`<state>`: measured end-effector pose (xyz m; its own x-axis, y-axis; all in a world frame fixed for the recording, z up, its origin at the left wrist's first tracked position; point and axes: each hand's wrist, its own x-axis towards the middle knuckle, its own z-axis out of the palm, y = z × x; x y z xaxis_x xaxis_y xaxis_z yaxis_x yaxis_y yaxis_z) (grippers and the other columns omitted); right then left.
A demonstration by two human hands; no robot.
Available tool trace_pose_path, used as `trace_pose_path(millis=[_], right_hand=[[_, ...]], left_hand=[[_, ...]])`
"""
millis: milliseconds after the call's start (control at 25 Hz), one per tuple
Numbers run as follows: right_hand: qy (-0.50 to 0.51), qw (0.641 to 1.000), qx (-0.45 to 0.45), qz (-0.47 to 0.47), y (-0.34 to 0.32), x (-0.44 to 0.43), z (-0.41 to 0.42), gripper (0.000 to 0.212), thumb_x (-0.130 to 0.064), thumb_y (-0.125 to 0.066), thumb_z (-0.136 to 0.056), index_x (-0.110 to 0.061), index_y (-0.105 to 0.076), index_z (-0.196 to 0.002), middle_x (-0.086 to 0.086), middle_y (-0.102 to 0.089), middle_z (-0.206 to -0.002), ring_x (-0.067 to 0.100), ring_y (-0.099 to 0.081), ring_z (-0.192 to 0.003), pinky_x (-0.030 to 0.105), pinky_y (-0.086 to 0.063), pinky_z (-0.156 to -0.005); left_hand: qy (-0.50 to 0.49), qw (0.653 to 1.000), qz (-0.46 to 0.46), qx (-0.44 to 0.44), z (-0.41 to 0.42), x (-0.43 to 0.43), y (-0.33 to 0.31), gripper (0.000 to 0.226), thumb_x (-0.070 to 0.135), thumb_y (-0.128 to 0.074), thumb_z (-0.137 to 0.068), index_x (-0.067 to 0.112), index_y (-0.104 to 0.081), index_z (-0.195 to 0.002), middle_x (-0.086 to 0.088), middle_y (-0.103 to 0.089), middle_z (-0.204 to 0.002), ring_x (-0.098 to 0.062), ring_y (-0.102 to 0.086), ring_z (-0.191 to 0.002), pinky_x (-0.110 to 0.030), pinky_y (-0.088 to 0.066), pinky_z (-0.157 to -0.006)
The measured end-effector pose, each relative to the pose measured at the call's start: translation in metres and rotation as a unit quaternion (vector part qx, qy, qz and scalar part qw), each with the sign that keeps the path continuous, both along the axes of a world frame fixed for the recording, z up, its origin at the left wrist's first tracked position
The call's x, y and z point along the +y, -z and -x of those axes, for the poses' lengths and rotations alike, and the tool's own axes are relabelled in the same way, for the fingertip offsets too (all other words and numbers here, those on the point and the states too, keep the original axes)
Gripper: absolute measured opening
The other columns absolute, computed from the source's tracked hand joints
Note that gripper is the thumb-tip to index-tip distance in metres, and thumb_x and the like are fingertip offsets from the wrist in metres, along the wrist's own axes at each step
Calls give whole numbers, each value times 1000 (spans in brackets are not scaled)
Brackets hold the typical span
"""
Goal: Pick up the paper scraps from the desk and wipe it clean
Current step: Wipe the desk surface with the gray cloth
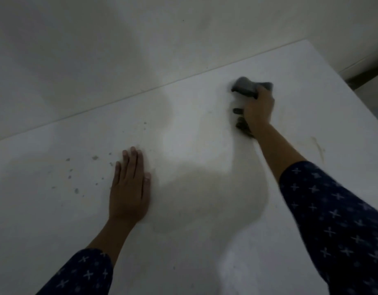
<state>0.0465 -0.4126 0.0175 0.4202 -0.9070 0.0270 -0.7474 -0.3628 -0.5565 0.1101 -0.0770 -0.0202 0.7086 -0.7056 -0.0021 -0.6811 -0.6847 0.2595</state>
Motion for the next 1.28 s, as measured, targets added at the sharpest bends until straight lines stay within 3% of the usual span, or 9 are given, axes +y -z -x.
trace_pose_path(millis=[80, 200, 280, 440, 640, 800, 1000, 1160, 1280], right_hand=[[-168, 985, -33, 18, -1, 63, -45, 44, -6, -33, -94, -18, -43, -136, 11, -62, -111, 26, -69, -87, 42, -56, -74], [-474, 878, 70, 2, 15, 148, -94, 62, -1, -44, -88, -16, -27, -146, 4, -25, -156, 22, -16, -146, 31, -16, -118], [-447, 894, 18, 3, 25, 124, -92, 67, -1, -52, -84, -15, -31, -146, 3, -23, -156, 19, -11, -147, 29, -7, -119], [-152, 988, 7, -4, 20, -2, -29, 69, -3, -62, -81, -13, -36, -144, 9, -27, -155, 24, -15, -146, 32, -9, -120], [-33, 998, 50, -32, 8, -77, 38, 60, 7, -39, -88, -12, -33, -145, 13, -22, -156, 28, -16, -145, 33, -12, -119], [-106, 993, -58, -11, -13, -17, 34, 60, -7, -32, -80, -18, -48, -137, 15, -42, -145, 33, -43, -132, 47, -41, -106], [-276, 955, -87, -57, -16, 138, 65, 55, -1, -40, -83, -13, -47, -136, 17, -40, -146, 31, -37, -136, 41, -35, -112], [-476, 877, -50, -33, -16, 237, 98, 54, -5, -61, -78, -12, -53, -131, 11, -49, -141, 23, -40, -133, 48, -37, -109], [-614, 788, 28, -33, -11, 309, 102, 71, -4, -65, -74, -14, -40, -141, 9, -33, -151, 21, -17, -143, 39, -11, -119]], left_hand=[[5, 1000, -2, 6, 0, 1, 1, 59, 37, -13, -98, 9, -7, -149, -6, -3, -158, -17, 6, -146, -32, 2, -119], [8, 1000, 0, 16, -1, 1, 0, 59, 36, -14, -97, 8, -10, -149, -7, -7, -157, -16, 4, -146, -30, 4, -119], [4, 1000, 6, 21, -1, 1, -1, 58, 35, -14, -97, 8, -10, -148, -6, -6, -157, -16, 4, -146, -28, 4, -118], [6, 1000, 8, 16, 0, 2, 0, 58, 33, -15, -98, 7, -10, -148, -8, -7, -157, -20, 1, -146, -30, 2, -119], [3, 1000, 15, 16, 0, 1, 1, 59, 37, -12, -97, 8, -9, -148, -6, -5, -157, -18, 2, -146, -32, 1, -119], [2, 1000, 25, 4, 0, 0, 2, 62, 40, -8, -96, 7, -9, -148, -7, -5, -157, -18, 3, -145, -35, 0, -119], [2, 998, 61, 13, 1, 4, 5, 60, 35, -13, -97, 0, -17, -146, -16, -16, -155, -23, -6, -145, -35, -3, -119], [-7, 998, 68, 7, -2, 61, -9, 58, 31, -18, -97, -2, -20, -145, -18, -19, -154, -24, -10, -144, -34, -7, -118], [-2, 1000, 17, -22, -16, 135, -5, 64, 38, -12, -95, -1, -14, -146, -17, -11, -155, -23, -4, -144, -38, -5, -118]])
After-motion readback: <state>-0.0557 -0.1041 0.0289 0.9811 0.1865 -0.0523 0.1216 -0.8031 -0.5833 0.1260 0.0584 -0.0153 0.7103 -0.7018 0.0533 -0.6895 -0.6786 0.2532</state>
